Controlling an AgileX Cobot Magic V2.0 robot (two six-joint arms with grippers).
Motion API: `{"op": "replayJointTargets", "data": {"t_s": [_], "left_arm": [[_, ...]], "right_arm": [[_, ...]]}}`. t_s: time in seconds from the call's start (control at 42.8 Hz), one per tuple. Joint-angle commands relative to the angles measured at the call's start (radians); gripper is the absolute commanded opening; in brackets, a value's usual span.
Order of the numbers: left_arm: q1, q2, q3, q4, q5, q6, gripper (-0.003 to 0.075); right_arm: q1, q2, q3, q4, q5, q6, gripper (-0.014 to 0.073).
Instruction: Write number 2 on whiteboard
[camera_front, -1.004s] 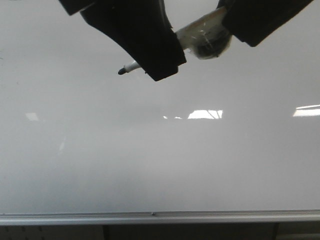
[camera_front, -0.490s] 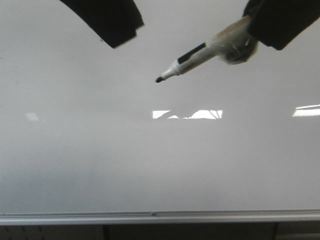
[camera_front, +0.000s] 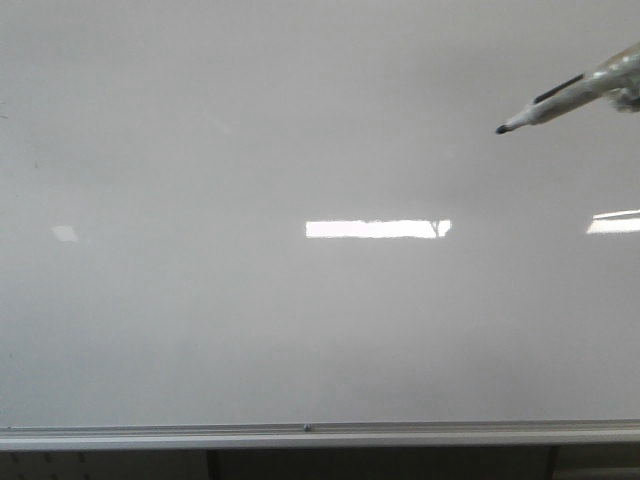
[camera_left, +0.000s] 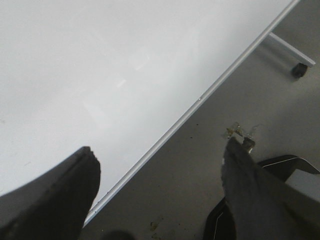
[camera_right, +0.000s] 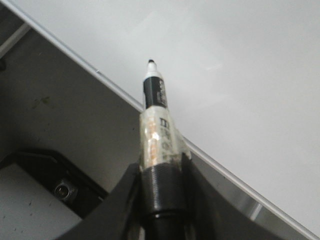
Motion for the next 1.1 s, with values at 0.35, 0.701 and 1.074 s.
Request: {"op": "replayJointTargets", "data": {"t_s": [0.35,0.701,1.074], "left_arm": [[0.046,-0.044,0.05,-0.027,-0.152,-0.016,0.05],[0.046,-0.044,0.05,-0.027,-0.18,-0.016,0.05],[0.046,-0.044,0.05,-0.027,-0.18,-0.016,0.05]], "right_arm": [[-0.17,-0.23,0.371,0.206,-0.689,0.001,0.0015],[-0.052,-0.066,0.377,0.206,-1.039,-0.008,0.0015],[-0.03,0.126,0.373,0.171,-1.325,-0.007,0.0015]]}}
